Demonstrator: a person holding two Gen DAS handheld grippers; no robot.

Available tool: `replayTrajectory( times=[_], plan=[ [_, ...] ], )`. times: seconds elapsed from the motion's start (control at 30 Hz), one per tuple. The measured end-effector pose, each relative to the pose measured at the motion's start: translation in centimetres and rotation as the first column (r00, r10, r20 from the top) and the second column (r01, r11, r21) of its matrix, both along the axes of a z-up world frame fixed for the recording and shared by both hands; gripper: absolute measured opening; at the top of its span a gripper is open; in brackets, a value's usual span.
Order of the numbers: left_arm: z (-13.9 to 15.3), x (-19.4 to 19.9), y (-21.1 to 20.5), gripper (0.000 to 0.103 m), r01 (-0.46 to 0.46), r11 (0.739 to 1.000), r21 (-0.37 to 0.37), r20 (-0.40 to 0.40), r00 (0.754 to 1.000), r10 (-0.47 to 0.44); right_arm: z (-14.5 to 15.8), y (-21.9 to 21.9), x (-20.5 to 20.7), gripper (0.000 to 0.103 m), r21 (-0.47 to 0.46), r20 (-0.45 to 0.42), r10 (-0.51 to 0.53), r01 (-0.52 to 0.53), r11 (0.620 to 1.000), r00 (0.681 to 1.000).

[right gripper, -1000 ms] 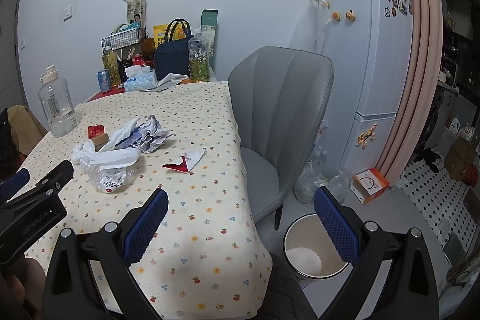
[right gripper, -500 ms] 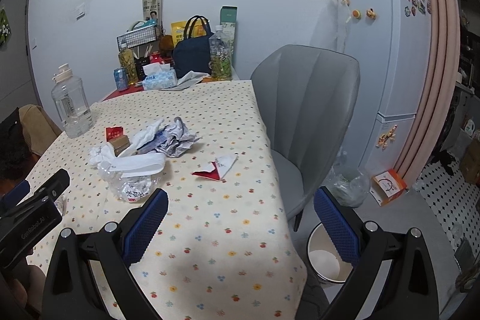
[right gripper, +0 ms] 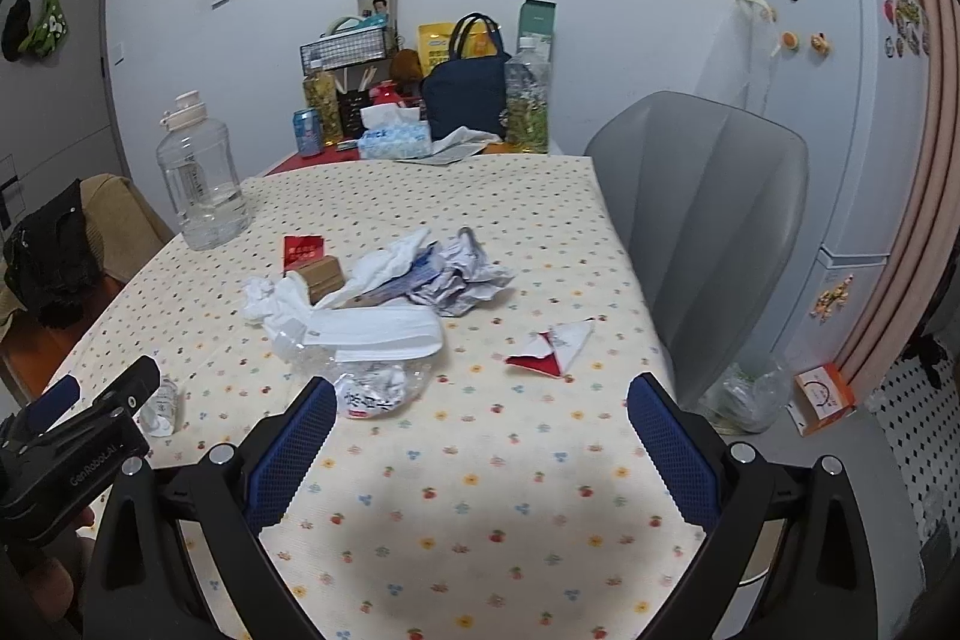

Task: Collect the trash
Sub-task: 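Lower the left tool onto the white blister pack and close it, then grasp the white tissue with the right tool while the left tool holds the blister pack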

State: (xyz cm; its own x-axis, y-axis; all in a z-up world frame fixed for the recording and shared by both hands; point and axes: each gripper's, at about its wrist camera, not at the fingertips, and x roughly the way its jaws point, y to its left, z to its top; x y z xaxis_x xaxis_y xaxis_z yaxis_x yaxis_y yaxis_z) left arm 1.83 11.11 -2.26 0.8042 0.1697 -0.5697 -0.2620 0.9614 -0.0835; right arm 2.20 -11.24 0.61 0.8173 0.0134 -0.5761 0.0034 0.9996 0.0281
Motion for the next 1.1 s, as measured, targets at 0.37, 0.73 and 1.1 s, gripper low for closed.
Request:
replayTrajectory(
  times=[0.37,0.73,1.1],
  plan=[
    [-2.1,1.5,3.8,0.098,-0.105,0.994,-0.005,-0.063,0.992,0.105,-2.0,2.2,2.5,0.095,0.015,-0.059,0.071,-0.07,0.997,0.996],
    [-5.0,4.5,4.7,0.082,-0.111,0.993,-0.046,-0.198,0.975,0.1,-4.9,2.9,5.3,0.093,0.035,-0.147,0.107,-0.103,0.994,0.983],
    [-4.8,6.2,4.3,0.031,-0.062,0.992,-0.107,-0.235,0.971,0.036,-6.1,4.1,7.1,0.095,0.049,-0.2,0.132,-0.125,0.991,0.971]
  ],
)
